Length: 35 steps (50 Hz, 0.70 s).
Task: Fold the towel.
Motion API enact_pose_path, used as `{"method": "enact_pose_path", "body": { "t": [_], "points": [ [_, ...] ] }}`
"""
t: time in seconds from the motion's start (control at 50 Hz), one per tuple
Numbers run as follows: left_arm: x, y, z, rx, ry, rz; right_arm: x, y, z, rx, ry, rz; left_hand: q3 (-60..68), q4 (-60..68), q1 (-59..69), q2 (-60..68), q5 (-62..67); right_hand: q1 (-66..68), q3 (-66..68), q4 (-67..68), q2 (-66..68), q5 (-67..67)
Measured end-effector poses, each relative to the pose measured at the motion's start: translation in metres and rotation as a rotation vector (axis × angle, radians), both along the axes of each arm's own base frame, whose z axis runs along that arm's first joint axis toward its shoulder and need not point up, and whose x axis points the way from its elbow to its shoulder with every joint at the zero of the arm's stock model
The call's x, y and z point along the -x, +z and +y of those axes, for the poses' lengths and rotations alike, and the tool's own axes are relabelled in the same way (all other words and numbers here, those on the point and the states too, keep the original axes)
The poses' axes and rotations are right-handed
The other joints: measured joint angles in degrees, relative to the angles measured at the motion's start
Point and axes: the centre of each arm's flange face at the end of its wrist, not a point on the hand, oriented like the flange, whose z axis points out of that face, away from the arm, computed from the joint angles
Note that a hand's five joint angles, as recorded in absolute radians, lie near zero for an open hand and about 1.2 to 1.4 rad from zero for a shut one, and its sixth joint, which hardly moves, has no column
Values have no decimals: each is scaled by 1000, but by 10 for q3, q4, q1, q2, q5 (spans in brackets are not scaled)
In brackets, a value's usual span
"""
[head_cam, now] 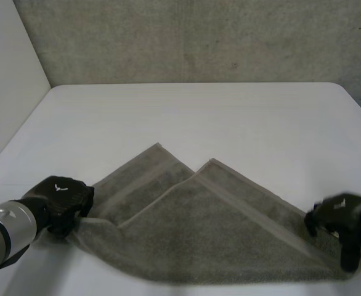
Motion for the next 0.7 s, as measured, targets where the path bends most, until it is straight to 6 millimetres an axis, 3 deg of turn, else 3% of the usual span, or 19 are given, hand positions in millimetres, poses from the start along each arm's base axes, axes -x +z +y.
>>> {"method": "enact_pose_path", "body": {
  "t": [0.08, 0.14, 0.2, 0.22, 0.32, 0.4, 0.46, 0.52, 0.62, 0.7],
  "points": [
    [1, 2, -1, 12, -2, 2, -3, 14, -14, 76, -7, -30, 0, 0, 0, 0, 0, -28, -39, -42, -32, -43],
    [3, 9, -1, 40, -9, 7, -18, 32, -28, 157, 16, -108, 0, 0, 0, 0, 0, -29, -40, -43, -32, -44],
    [5, 15, 0, 68, -19, 12, -42, 43, -34, 189, 74, -193, 0, 0, 0, 0, 0, -29, -40, -43, -32, -44],
    [7, 20, 1, 89, -27, 17, -59, 46, -36, 195, 119, -238, 0, 0, 0, 0, 0, -29, -40, -43, -32, -44],
    [12, 37, 5, 156, -52, 34, -105, 48, -36, 195, 238, -335, 0, 0, 1, 0, 0, -29, -40, -43, -32, -44],
    [17, 49, 9, 201, -71, 47, -128, 44, -36, 198, 291, -373, 0, 0, 2, 0, 0, -29, -40, -43, -32, -45],
    [23, 68, 17, 272, -104, 70, -164, 29, -42, 222, 351, -434, 0, 0, 2, 0, 0, -29, -40, -43, -32, -48],
    [28, 80, 24, 317, -130, 88, -185, 17, -45, 238, 375, -482, 0, 0, 2, 0, 0, -29, -40, -43, -32, -49],
    [34, 94, 36, 367, -166, 113, -205, 3, -46, 235, 396, -540, 0, 0, 2, 0, 0, -29, -40, -43, -32, -49],
    [36, 100, 44, 387, -184, 125, -230, -19, -42, 193, 441, -625, 0, 0, 2, 0, 0, -29, -40, -43, -32, -49]
  ]
}}
